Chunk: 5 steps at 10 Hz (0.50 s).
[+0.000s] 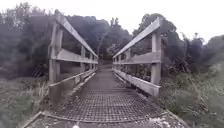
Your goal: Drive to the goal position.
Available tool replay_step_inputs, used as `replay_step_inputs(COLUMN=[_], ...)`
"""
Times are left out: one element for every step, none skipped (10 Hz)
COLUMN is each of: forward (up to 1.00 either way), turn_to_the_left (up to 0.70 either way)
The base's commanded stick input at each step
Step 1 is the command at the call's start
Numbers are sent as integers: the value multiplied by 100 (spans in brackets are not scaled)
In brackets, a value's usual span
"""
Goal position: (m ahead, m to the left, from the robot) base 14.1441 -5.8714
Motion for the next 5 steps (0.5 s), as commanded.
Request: replay_step_inputs(forward=[60,60,60,60,60], turn_to_the_left=[15,15,15,15,15])
